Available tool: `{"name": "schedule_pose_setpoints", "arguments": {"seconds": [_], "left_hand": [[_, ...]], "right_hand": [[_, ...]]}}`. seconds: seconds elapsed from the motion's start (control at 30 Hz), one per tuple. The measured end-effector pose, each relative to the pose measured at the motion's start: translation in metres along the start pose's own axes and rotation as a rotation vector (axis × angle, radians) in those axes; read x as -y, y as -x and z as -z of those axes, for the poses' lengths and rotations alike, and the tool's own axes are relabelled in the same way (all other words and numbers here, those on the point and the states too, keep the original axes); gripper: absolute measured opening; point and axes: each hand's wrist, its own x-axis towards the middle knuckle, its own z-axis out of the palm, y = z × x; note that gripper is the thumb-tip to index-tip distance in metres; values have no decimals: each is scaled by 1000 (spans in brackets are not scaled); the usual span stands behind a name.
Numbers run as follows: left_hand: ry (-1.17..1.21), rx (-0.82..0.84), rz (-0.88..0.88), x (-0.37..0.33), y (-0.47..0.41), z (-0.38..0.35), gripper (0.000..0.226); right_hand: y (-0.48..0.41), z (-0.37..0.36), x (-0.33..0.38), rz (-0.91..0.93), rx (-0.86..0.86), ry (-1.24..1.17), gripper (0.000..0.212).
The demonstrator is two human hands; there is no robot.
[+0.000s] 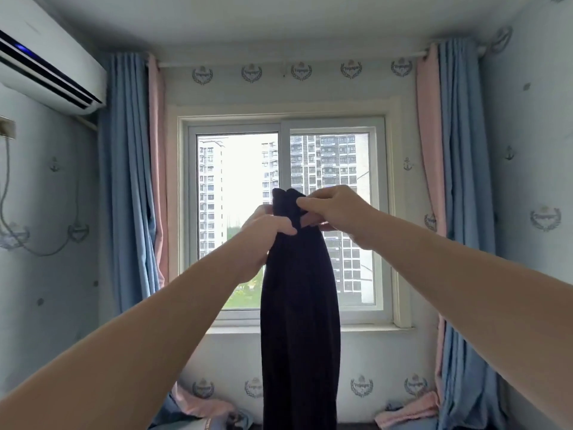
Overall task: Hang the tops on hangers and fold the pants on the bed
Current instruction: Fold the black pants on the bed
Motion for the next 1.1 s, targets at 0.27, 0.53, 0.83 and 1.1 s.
{"name": "schedule_pose_setpoints", "arguments": {"seconds": [0.27, 0.53, 0.83, 1.1], "left_hand": [[69, -146, -90, 25, -5, -5, 45], [231, 10, -47, 2, -5, 42, 32], [65, -32, -44, 5, -3, 117, 41], [-74, -258, -252, -20, 44, 146, 33]], "right_hand": [[0, 15, -24, 14, -122, -167, 21], [23, -3, -124, -459, 441, -370, 77], [11, -41, -86, -361, 126, -455, 39], [27, -76, -13, -238, -78, -284, 25]]}}
